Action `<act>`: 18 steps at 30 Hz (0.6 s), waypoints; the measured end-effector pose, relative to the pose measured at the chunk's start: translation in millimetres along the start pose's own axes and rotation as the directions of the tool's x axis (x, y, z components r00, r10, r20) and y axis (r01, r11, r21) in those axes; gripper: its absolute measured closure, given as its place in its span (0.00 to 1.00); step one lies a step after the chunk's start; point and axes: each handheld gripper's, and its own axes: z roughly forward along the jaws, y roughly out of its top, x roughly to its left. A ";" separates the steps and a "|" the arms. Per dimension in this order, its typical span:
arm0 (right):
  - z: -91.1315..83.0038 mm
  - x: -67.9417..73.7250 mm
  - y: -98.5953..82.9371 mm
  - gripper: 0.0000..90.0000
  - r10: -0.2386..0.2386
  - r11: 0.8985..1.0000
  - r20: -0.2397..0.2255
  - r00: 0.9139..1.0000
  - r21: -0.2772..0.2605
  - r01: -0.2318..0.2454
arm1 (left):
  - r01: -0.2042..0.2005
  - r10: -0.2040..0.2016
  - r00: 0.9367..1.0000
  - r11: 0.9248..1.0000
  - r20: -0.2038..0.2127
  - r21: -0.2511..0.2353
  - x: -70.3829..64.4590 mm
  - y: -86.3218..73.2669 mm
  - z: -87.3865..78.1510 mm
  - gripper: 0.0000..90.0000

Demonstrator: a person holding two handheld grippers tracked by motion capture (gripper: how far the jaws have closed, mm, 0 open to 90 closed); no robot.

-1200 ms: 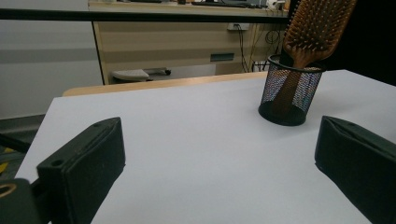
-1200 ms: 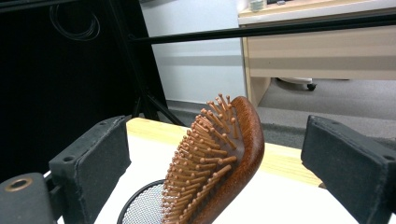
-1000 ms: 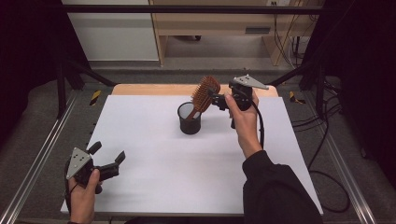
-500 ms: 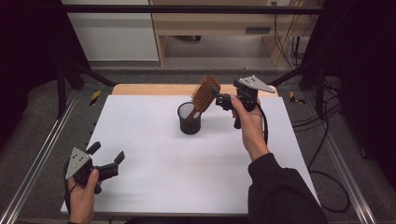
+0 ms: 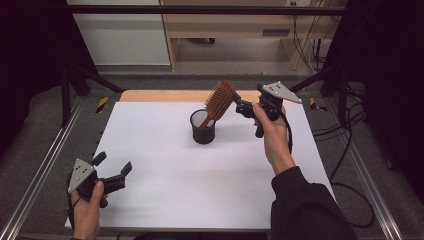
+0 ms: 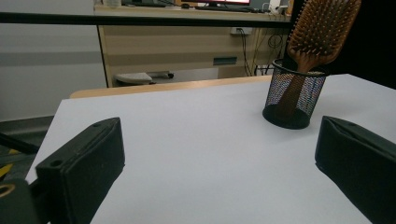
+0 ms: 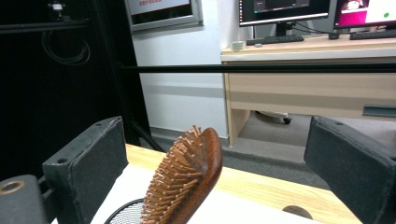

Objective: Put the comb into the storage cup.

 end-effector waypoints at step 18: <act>-14.2 -11.0 0.7 0.05 -0.024 1.000 0.022 0.999 -0.010 0.024 | -0.026 0.027 1.000 0.999 0.009 -0.031 2.0 1.0 -4.7 0.02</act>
